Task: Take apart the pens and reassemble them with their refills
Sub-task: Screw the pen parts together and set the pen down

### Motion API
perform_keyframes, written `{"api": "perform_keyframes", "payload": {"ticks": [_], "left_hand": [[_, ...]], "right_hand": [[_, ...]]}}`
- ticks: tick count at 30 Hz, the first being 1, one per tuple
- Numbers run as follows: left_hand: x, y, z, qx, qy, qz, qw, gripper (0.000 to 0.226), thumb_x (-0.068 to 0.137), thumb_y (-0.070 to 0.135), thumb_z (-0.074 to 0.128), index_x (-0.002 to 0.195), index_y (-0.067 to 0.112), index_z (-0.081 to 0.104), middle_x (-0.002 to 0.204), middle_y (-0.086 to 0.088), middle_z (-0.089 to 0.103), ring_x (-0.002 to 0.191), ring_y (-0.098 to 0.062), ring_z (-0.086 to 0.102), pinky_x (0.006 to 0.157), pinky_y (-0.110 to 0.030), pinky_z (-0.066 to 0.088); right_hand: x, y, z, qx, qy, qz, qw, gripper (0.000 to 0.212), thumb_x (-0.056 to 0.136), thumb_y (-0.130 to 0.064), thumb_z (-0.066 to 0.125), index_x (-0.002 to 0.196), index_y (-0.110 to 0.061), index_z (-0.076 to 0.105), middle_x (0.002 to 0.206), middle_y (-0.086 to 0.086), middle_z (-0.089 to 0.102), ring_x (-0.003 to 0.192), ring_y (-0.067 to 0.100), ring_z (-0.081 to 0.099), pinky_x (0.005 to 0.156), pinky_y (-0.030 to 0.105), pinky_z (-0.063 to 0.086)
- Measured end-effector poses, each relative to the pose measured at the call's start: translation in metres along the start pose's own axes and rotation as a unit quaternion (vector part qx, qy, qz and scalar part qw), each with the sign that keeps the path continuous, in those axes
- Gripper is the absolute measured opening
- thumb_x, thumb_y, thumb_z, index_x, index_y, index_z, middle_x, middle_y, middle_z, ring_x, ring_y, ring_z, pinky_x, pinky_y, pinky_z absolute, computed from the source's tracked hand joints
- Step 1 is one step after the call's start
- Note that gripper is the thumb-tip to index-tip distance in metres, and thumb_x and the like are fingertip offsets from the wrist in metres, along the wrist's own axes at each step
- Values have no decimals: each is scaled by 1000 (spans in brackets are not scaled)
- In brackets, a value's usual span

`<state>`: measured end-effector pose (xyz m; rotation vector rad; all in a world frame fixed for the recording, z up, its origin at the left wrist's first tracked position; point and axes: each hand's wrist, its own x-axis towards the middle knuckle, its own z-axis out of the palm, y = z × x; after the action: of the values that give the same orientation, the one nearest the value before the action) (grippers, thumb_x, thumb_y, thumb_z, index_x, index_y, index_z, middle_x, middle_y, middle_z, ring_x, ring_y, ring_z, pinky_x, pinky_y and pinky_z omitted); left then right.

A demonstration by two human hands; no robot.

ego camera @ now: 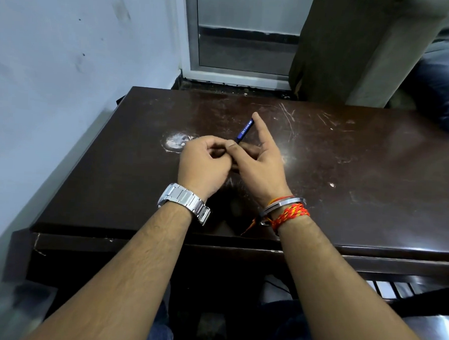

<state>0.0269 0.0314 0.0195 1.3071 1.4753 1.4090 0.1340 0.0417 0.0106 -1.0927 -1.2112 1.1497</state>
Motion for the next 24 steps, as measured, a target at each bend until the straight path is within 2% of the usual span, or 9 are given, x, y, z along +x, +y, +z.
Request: {"api": "perform_keyframes", "payload": {"ticks": [3,4,6,9,13,15,17,21,24], "left_hand": [[12,-1,-20,74,85,-14,994,7,74,22,76,80,19,76,72,0,74,70,-20,72,72,-35,59],[14,-2,-28,112,116,-18,987,10,72,24,77,79,18,77,69,3,73,70,-19,72,73,-31,58],[17,-3,-43,193,158,-27,968,7,71,26,77,71,20,75,59,13,63,66,-14,66,63,-14,47],[20,-4,-56,251,176,-77,949,11,70,22,76,62,22,69,55,17,52,53,-4,50,47,-8,28],[22,-8,-59,278,158,-119,940,12,70,14,75,62,19,67,66,3,62,55,-12,52,42,-13,28],[23,-11,-55,290,153,-127,936,8,70,9,73,64,12,70,60,2,58,50,-10,48,42,-15,28],[25,-13,-54,299,149,-134,933,4,70,7,71,74,5,73,66,-1,62,49,-8,45,43,-16,29],[27,-15,-54,312,118,-157,930,12,71,9,72,83,9,73,89,-10,71,61,-21,53,55,-25,41],[28,-16,-53,332,108,-155,924,14,71,16,76,83,9,73,86,-10,70,55,-17,50,47,-22,36]], "right_hand": [[2,-5,-3,-31,74,5,997,58,85,-28,66,140,-30,47,88,0,76,83,17,75,85,44,59],[3,-7,-6,-28,106,9,994,47,86,-27,64,132,-27,53,85,0,75,78,16,75,78,40,60],[5,-12,-12,-26,156,19,987,28,89,-21,61,117,-23,58,83,0,74,72,13,74,70,33,60],[4,-16,-18,-52,198,25,978,15,91,-15,58,105,-21,60,84,2,73,70,14,73,71,35,62],[2,-20,-21,-71,232,28,970,16,89,-10,54,90,-23,63,78,-1,73,69,15,73,73,41,63],[3,-21,-25,-76,256,35,963,21,86,-6,50,85,-23,63,73,-1,72,66,14,72,72,42,63],[3,-21,-28,-77,274,45,958,24,83,-4,48,80,-22,63,68,-2,70,62,13,70,71,44,63],[1,-20,-28,-110,272,55,954,23,82,-6,51,76,-24,64,59,-4,68,61,14,69,70,45,63],[1,-19,-26,-128,260,55,955,21,82,-8,53,78,-24,66,58,-5,68,62,13,70,68,43,63]]}}
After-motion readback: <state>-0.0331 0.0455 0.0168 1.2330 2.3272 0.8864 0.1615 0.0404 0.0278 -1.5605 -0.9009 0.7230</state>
